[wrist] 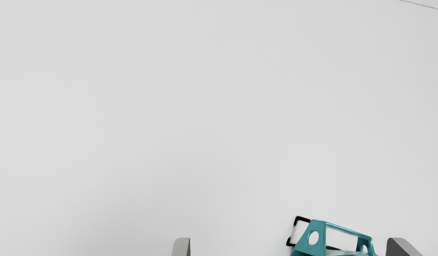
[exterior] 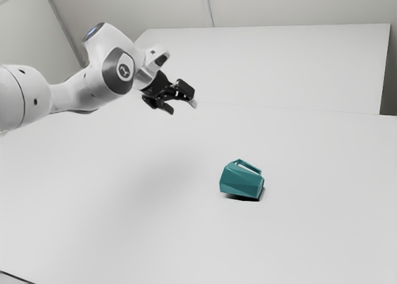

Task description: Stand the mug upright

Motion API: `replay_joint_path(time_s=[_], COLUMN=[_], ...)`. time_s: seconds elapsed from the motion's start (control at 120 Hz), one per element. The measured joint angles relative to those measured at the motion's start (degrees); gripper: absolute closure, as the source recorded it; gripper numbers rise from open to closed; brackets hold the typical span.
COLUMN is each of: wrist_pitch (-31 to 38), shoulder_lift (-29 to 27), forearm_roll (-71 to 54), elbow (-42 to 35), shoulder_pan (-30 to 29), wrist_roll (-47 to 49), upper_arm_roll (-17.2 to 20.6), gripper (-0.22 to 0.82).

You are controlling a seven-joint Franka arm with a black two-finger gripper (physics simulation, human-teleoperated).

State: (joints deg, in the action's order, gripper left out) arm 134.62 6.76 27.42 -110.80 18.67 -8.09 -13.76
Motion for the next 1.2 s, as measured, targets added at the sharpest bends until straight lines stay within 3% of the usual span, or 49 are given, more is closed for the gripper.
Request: replay_joint_path(time_s=[0.2, 0.367, 0.833, 1.2], wrist_pitch=[8.42, 12.03, 5.92, 8.88], shoulder_lift=[2.26, 0.55, 0.94, 3.80], forearm_roll=[10.04, 17.48, 20.39, 19.98], elbow=[-2.05, -7.61, -14.53, -12.30], shoulder_pan=[1.00, 1.07, -1.20, -1.03], wrist_roll=[2.25, 3.40, -5.34, -14.29], upper_arm_roll=[5.23, 8.44, 9.71, 12.08], gripper=[0.00, 0.01, 0.03, 0.04])
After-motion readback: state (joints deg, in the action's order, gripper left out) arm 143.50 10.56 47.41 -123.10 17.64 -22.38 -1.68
